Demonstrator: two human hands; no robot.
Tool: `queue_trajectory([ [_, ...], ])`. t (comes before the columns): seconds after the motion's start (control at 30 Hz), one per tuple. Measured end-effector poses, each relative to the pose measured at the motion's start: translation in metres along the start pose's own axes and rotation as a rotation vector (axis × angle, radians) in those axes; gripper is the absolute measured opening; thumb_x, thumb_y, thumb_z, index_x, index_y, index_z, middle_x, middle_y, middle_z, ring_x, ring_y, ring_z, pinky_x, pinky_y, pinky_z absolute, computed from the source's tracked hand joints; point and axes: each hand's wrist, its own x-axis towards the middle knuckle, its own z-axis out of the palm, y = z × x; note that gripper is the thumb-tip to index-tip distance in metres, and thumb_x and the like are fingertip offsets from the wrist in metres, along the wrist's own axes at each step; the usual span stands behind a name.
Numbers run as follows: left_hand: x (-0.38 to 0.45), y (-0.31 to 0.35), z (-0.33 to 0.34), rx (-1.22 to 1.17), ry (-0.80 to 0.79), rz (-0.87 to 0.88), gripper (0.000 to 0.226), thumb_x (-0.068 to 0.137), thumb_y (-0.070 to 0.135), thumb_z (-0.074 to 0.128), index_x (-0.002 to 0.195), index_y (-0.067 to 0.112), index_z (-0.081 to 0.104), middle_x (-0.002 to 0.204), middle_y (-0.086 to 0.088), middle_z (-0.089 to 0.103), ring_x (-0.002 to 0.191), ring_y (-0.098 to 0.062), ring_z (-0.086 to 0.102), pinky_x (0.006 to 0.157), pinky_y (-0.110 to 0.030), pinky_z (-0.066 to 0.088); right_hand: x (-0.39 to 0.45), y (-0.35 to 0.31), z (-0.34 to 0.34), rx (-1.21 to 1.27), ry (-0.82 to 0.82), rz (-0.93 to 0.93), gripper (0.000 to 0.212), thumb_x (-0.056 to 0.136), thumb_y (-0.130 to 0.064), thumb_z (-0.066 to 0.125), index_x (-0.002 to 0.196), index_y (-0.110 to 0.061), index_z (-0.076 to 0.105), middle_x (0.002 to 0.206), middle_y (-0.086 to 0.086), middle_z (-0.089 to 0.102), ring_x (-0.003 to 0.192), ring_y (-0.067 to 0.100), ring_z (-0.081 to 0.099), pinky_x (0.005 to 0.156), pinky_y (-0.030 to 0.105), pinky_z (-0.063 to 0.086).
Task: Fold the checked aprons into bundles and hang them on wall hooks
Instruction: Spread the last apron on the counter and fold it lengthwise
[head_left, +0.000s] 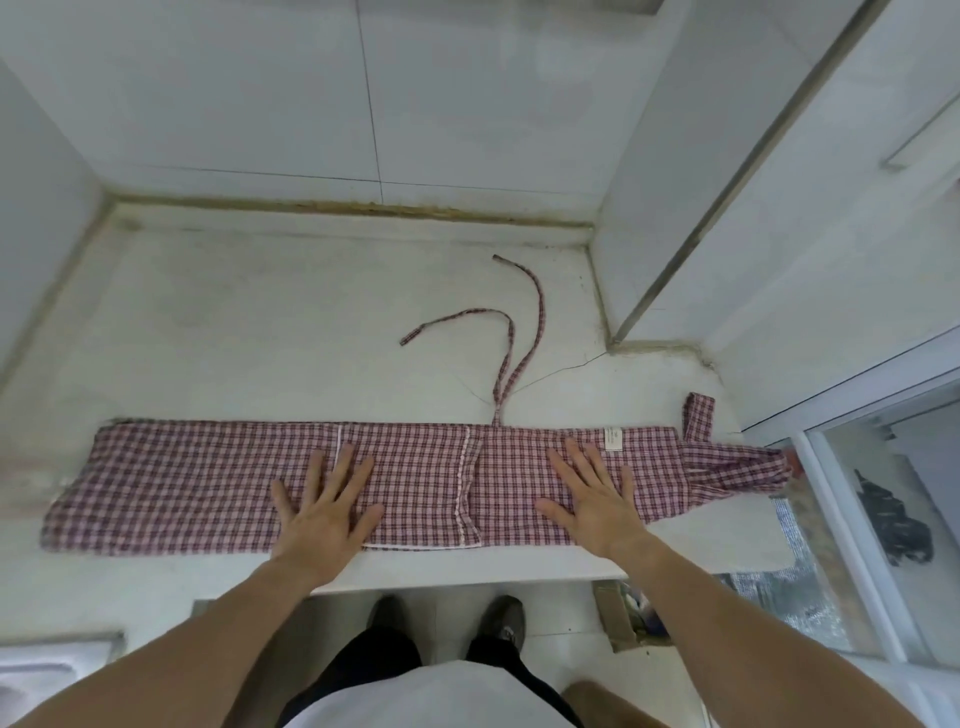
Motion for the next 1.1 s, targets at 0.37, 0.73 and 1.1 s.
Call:
queue_trajectory([
  [0.37, -0.018, -0.011, -0.012, 0.080, -0.034, 0.207, 0.121, 0.072, 0.097, 0.005, 0.154, 0.012, -0.020, 0.159, -0.017, -0.028, 0.147, -0.037, -0.026, 0.118, -0.061, -0.012, -0.021, -0.072, -0.015, -0.005, 0.164, -0.307, 0.100, 0.085, -0.083, 0.028, 0.159, -0.021, -0.001, 0.165, 0.003, -0.015, 0.151, 0.028, -0.017, 0.121, 0.056, -0.007],
  [0.73, -0.062, 0.019, 0.013, 0.351, -0.069, 0.164, 0.091, 0.103, 0.020, 0.040, 0.138, 0.012, -0.043, 0.148, -0.025, -0.043, 0.140, -0.046, -0.033, 0.114, -0.065, -0.013, -0.059, -0.048, 0.074, -0.262, 0.289, -0.287, 0.085, 0.087, -0.048, 0.060, 0.156, -0.014, 0.025, 0.164, 0.015, 0.017, 0.149, 0.038, 0.018, 0.114, 0.060, 0.017],
  [1.1, -0.052, 0.018, 0.000, 0.040, 0.186, 0.377, 0.067, 0.057, -0.013, 0.083, 0.116, 0.016, 0.072, 0.116, -0.004, 0.072, 0.101, -0.023, 0.071, 0.086, -0.042, 0.059, -0.077, 0.017, 0.024, -0.062, 0.303, -0.263, 0.060, 0.085, 0.012, 0.041, 0.138, -0.012, 0.057, 0.148, 0.005, 0.050, 0.140, 0.027, 0.043, 0.115, 0.044, 0.023],
])
